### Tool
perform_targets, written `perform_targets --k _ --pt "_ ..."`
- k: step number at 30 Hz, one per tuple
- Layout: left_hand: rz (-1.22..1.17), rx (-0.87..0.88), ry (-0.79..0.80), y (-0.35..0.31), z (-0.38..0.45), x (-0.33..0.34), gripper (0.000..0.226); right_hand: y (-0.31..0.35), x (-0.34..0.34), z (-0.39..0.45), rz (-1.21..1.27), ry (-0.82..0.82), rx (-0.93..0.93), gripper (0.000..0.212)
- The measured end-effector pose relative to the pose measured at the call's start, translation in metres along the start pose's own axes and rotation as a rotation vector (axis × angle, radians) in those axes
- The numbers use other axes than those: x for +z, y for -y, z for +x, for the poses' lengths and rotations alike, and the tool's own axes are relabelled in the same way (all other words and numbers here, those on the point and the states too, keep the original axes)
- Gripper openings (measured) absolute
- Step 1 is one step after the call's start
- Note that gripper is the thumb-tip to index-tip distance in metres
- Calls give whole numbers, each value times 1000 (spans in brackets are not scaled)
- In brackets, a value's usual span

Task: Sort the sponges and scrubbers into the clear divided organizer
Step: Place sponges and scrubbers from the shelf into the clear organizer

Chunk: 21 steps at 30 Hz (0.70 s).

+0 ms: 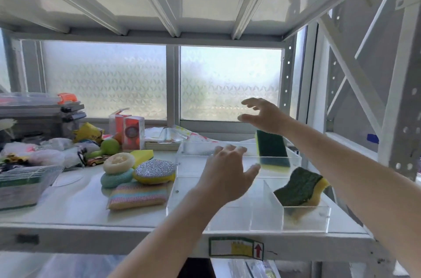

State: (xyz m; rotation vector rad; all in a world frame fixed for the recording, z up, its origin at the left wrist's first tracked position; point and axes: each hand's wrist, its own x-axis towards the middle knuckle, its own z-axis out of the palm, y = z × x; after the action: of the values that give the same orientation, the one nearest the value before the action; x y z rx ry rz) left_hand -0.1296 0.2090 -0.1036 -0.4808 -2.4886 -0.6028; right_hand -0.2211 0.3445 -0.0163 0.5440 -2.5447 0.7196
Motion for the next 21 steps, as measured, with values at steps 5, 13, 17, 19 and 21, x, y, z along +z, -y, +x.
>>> perform_targets --k 5,13,17,19,21 --pt "91 -168 -68 84 -25 -61 57 79 50 6 21 81 -173 59" --pt "31 -398 92 185 -79 -123 89 162 137 6 -139 388 -256 85" --pt "-33 -408 199 205 -88 -108 98 167 175 6 -321 543 -191 93" --pt "-64 -411 277 209 -88 -100 102 167 186 5 -405 605 -176 93" --pt "-79 -395 326 215 -86 -94 101 168 192 4 -452 645 -159 87"
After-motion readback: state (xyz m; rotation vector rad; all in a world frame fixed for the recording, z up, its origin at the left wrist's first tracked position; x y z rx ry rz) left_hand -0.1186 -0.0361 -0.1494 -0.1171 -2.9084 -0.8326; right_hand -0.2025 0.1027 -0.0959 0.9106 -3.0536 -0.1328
